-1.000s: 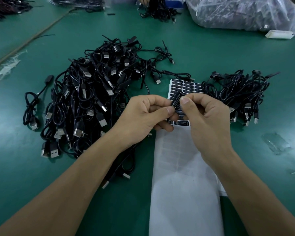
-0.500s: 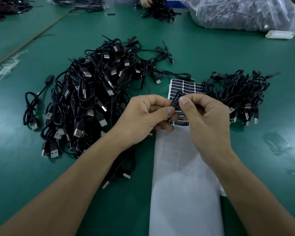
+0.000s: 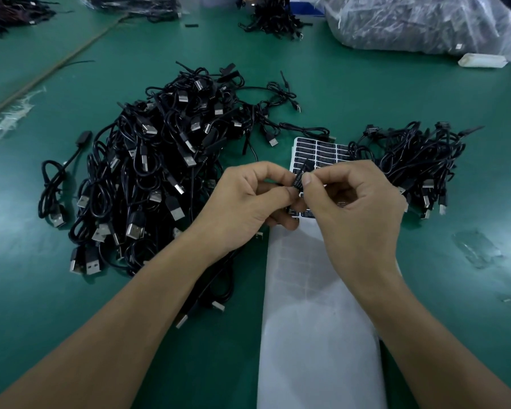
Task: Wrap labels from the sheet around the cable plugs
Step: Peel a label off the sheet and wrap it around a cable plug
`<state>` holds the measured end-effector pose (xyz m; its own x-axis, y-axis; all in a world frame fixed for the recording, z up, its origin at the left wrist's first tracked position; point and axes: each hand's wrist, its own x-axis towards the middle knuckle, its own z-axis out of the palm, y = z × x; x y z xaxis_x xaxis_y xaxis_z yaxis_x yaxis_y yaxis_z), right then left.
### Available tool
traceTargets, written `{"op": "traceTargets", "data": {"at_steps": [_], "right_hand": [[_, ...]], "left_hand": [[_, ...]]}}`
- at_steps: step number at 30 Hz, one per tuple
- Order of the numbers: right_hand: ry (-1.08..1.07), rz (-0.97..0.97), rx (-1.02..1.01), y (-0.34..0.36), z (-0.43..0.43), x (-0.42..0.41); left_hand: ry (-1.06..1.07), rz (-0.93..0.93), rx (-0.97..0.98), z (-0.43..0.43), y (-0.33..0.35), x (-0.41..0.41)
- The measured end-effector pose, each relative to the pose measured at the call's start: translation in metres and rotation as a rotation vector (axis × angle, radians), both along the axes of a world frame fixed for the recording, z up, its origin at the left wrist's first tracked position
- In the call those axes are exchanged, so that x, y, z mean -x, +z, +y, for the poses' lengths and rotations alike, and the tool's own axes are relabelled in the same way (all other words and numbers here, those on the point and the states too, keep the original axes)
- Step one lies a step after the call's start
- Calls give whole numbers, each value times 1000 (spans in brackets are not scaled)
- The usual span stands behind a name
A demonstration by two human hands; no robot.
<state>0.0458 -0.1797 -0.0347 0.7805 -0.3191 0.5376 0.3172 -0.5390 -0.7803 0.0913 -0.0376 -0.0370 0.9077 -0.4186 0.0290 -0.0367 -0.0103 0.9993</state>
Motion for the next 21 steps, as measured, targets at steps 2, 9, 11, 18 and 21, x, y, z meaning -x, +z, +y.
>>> {"op": "traceTargets", "data": {"at_steps": [2,9,11,18,21], "right_hand": [[-28,-15,23,0,0,1],[-64,45,-102,-1,-4,-3],[-24,66,-129,-1,-4,-3],[127,108,-217,-1,-8,-9],[153,123,-203,0,-8,-8]], "left_hand": [[-3,-13,-8,0,0,0],[-5,-31,-11,2,0,0],[-9,-31,-7,2,1,0],[-41,-57,1,0,0,0],[-14,-125,-21,-2,-3,1]]}}
